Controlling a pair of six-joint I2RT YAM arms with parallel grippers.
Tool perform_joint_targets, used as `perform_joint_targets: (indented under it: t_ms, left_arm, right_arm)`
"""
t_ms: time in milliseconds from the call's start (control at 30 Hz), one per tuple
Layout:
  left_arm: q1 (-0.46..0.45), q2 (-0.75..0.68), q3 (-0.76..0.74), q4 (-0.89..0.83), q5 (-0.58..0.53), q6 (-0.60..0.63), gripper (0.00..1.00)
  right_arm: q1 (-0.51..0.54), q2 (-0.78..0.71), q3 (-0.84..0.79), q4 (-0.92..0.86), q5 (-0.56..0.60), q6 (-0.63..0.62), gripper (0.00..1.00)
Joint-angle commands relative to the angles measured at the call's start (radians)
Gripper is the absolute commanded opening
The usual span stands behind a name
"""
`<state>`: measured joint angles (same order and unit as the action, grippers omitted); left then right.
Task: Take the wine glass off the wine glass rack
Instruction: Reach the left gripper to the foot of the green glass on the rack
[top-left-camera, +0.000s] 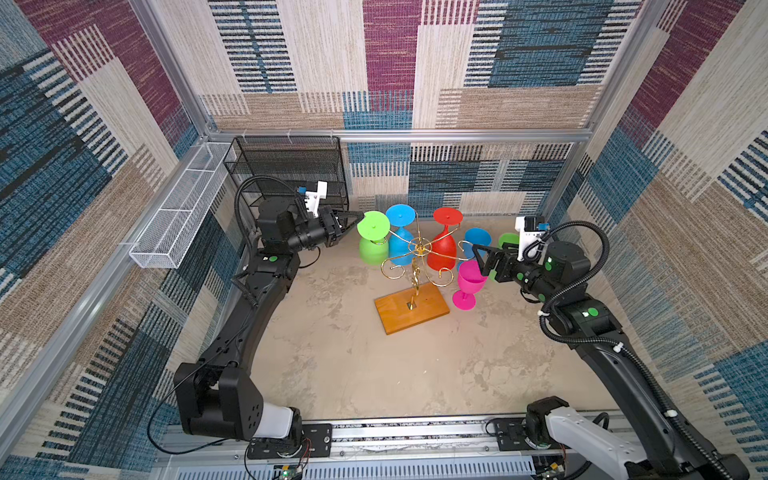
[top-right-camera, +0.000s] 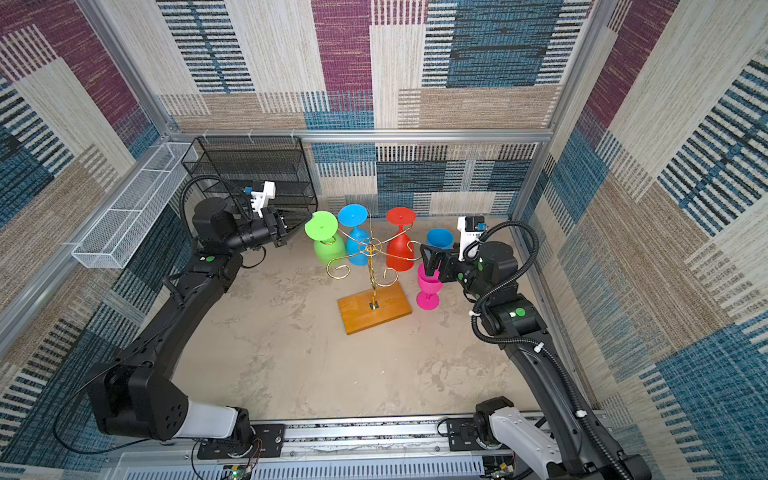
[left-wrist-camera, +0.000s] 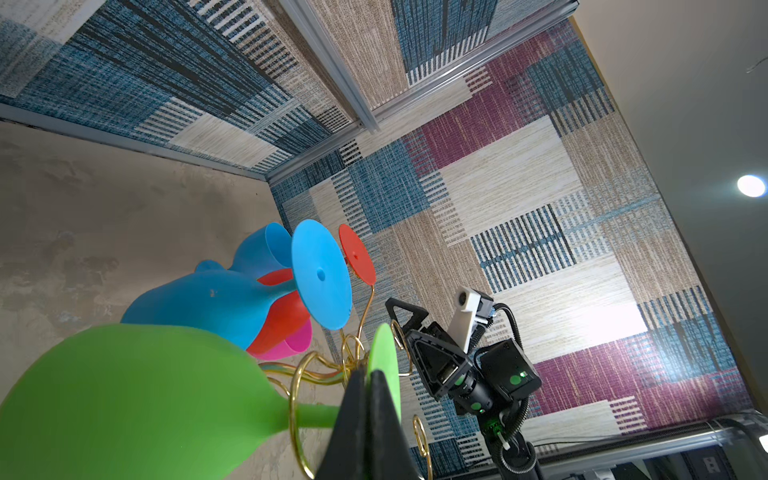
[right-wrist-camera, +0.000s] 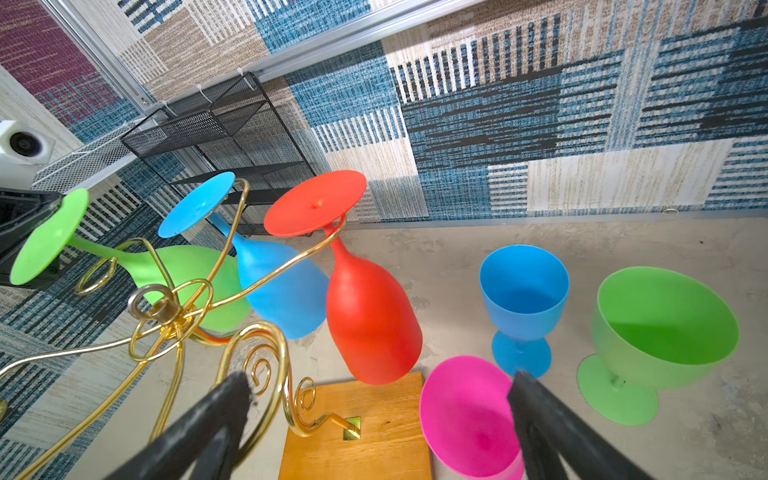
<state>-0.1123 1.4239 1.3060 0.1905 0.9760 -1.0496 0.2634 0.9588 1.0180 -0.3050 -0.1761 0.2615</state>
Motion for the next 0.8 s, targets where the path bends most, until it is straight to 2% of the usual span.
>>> perform_joint_targets:
  t_ms: [0,400,767]
  left_arm:
    - [0.007,-0.016,-0.010,0.049,0.023,-0.022,0.00]
    - [0.007,-0.009,-0.009,0.073,0.001,-0.030,0.00]
    - [-0.025,0.054,0.064,0.079,-0.020,-0.026,0.00]
  right_arm:
    - [0.001,-0.002,0.002,0.023,-0.010,0.007,0.99]
    - [0.001,-0.005,0.007,0.018,-0.014,0.007,0.99]
    - [0.001,-0.004,0.011,0.021,-0.022,0.008,0.99]
